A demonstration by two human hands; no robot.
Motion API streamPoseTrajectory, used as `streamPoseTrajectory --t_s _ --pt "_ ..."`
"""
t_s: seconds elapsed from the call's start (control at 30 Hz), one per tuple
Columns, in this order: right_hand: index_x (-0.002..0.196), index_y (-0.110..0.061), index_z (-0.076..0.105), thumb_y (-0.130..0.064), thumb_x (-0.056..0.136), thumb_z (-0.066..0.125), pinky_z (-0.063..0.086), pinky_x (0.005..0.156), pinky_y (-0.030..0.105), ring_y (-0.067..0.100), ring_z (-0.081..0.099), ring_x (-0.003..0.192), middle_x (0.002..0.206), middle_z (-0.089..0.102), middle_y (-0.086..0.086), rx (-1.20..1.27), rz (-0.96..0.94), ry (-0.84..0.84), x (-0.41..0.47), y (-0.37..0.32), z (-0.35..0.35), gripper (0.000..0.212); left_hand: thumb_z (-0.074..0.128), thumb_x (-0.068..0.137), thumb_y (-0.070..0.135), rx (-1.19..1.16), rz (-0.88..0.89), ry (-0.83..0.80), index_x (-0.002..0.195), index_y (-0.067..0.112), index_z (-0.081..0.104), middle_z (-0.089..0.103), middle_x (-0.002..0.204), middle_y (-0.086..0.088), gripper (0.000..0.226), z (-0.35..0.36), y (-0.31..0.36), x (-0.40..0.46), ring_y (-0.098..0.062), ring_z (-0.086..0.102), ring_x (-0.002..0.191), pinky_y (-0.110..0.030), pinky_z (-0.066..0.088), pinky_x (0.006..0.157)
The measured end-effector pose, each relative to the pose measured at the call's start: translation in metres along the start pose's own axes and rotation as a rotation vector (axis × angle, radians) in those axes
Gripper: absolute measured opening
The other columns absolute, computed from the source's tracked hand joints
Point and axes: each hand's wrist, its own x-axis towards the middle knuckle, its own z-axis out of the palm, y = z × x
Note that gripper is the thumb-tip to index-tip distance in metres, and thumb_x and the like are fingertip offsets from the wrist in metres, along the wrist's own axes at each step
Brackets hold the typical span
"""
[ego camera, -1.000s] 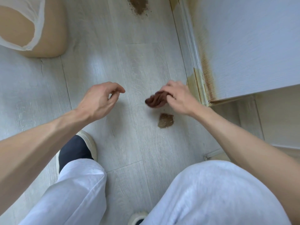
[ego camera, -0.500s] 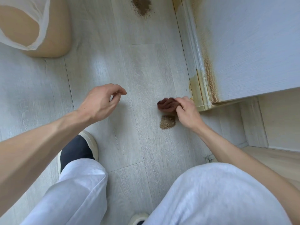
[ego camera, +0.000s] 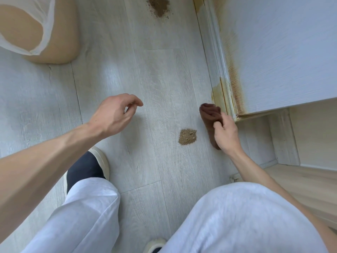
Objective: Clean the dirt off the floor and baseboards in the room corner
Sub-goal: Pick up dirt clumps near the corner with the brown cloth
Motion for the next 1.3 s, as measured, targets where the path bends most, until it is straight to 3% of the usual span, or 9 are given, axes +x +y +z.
streamPoseTrajectory --t_s 0.07,0.2,0.37,0.57,0.67,0.83,1.0,1.17,1.3 --pt "0.129 -0.016 0.064 -0.007 0.099 0.044 0.039 0.093 0.031 0.02 0.053 0.108 0.115 0.057 0.007 -0.015 0.108 0.006 -0.008 0.017 -0.005 0.037 0.047 0.105 0.017 -0.002 -0.003 -0.003 0.118 0.021 0.071 0.071 0.119 0.004 0.028 0.0 -0.002 0.0 -0.02 0.063 0.109 -0.04 0.048 0.095" --pt "0.11 -0.016 0.064 -0.011 0.098 0.045 0.044 0.079 0.036 0.031 0.061 0.099 0.106 0.063 0.015 0.045 0.279 -0.039 -0.015 0.029 0.014 0.023 0.047 0.105 0.016 0.013 0.008 -0.016 0.118 0.02 0.071 0.071 0.12 0.004 0.028 0.0 -0.006 -0.003 -0.02 0.063 0.11 -0.037 0.048 0.094" --pt "0.107 -0.02 0.062 -0.018 0.096 0.048 0.046 0.074 0.034 0.025 0.062 0.092 0.102 0.065 0.01 0.133 0.267 -0.105 -0.023 0.007 0.042 0.018 0.047 0.105 0.017 0.01 0.002 -0.02 0.118 0.021 0.071 0.071 0.119 0.005 0.028 0.001 -0.007 -0.002 -0.019 0.063 0.109 -0.036 0.047 0.093" --pt "0.103 -0.02 0.063 -0.013 0.097 0.054 0.044 0.059 0.012 0.01 0.062 0.076 0.093 0.069 0.001 0.167 0.237 -0.112 -0.026 0.0 0.035 0.013 0.046 0.105 0.02 0.0 0.006 -0.025 0.118 0.023 0.071 0.071 0.118 0.007 0.027 0.003 -0.003 0.001 -0.019 0.062 0.108 -0.036 0.047 0.093" --pt "0.105 -0.022 0.064 -0.015 0.095 0.057 0.046 0.064 0.021 0.01 0.063 0.074 0.088 0.069 -0.005 0.145 0.232 -0.091 -0.027 -0.001 0.025 0.014 0.046 0.105 0.02 -0.009 0.006 -0.015 0.118 0.022 0.071 0.071 0.119 0.007 0.028 0.001 -0.001 0.003 -0.018 0.062 0.109 -0.035 0.047 0.093" --pt "0.116 -0.027 0.062 -0.021 0.092 0.069 0.043 0.07 0.023 0.004 0.062 0.076 0.086 0.065 -0.01 0.069 0.148 -0.025 -0.031 -0.006 0.026 0.025 0.047 0.105 0.019 -0.011 0.012 -0.012 0.117 0.022 0.071 0.071 0.117 0.006 0.027 0.001 -0.004 0.002 -0.019 0.063 0.107 -0.036 0.047 0.092" --pt "0.148 -0.024 0.05 -0.043 0.094 0.071 0.052 0.08 0.022 0.006 0.057 0.072 0.101 0.056 -0.004 0.025 0.031 -0.195 -0.039 -0.009 0.05 0.061 0.046 0.105 0.019 -0.011 0.002 -0.007 0.117 0.022 0.071 0.071 0.117 0.007 0.027 0.001 -0.01 -0.001 -0.017 0.063 0.107 -0.034 0.046 0.092" --pt "0.155 -0.02 0.043 -0.029 0.098 0.059 0.051 0.093 0.038 0.013 0.051 0.104 0.127 0.046 -0.005 -0.295 -0.177 -0.233 -0.038 -0.006 0.039 0.059 0.046 0.105 0.019 -0.006 -0.003 -0.007 0.117 0.022 0.071 0.071 0.117 0.007 0.027 0.001 -0.011 -0.001 -0.018 0.063 0.108 -0.033 0.045 0.091" --pt "0.162 -0.027 0.025 -0.029 0.088 0.069 0.05 0.101 0.043 0.023 0.031 0.138 0.16 0.023 0.001 -0.589 -0.325 -0.4 -0.032 -0.009 0.03 0.086 0.047 0.105 0.018 -0.007 0.0 -0.004 0.117 0.021 0.071 0.071 0.117 0.006 0.027 0.001 -0.01 0.0 -0.018 0.063 0.107 -0.031 0.044 0.089"
